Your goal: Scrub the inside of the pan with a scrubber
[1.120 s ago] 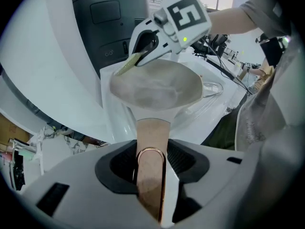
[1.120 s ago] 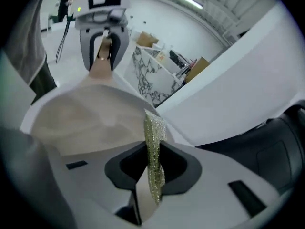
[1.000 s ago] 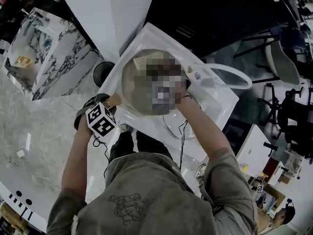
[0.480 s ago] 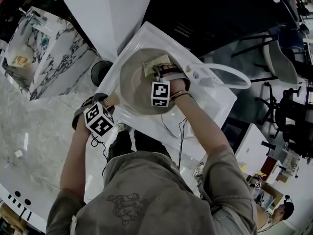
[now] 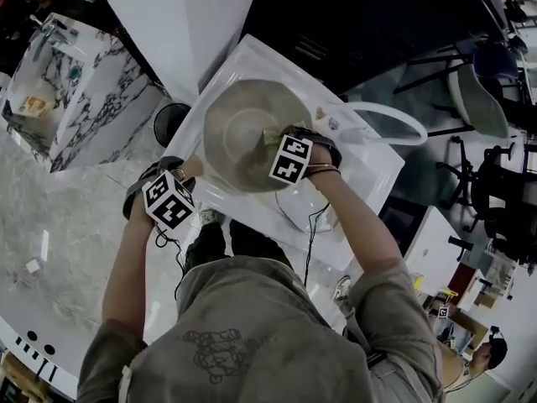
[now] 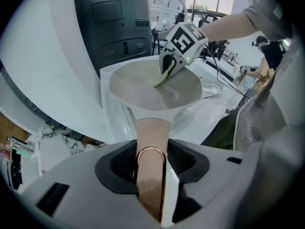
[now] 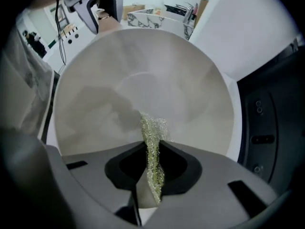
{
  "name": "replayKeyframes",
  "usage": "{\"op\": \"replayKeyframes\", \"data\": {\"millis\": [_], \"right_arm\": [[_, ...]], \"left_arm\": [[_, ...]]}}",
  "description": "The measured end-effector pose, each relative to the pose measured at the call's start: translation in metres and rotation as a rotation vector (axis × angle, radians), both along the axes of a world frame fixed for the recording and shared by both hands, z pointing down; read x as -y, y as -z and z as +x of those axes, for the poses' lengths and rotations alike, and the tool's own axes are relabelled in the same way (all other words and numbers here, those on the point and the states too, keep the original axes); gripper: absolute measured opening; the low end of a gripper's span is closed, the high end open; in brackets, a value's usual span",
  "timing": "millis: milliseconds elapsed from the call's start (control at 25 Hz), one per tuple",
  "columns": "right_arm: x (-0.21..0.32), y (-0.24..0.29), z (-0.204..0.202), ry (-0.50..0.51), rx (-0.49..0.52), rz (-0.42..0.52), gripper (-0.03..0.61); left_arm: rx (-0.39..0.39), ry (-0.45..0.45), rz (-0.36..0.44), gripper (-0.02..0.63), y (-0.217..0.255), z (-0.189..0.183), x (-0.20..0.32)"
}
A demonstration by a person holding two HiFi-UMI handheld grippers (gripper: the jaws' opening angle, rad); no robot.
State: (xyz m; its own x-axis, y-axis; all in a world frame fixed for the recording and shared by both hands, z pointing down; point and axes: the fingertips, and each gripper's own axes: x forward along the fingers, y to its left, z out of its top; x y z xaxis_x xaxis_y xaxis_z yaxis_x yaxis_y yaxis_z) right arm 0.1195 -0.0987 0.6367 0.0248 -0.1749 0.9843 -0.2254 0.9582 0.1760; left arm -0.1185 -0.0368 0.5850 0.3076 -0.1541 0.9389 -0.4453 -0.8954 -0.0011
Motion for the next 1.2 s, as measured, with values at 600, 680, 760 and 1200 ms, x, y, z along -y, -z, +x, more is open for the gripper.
{"op": "replayKeyframes", "data": {"millis": [600, 680, 760, 1200], "right_arm": [[-0.078, 0.027, -0.049, -0.288, 0.346, -0.388, 0.075], [-0.086, 0.035, -0.064, -0.339, 0.432, -0.455, 0.075], [-0.092, 0.047, -0.079, -0.390, 0.527, -0.518, 0.075], [-0.040, 0.132, -0.108, -0.593, 0.977, -0.190, 0.075]], "left_arm": [[0.000, -0.002, -0.001, 0.202, -0.001, 0.000, 0.001], [0.000, -0.002, 0.005, 0.202, 0.000, 0.000, 0.001], [0.000, -0.001, 0.014, 0.202, 0.000, 0.000, 0.001], [0.008, 0.069, 0.120, 0.225, 0.030, -0.013, 0.006]]}}
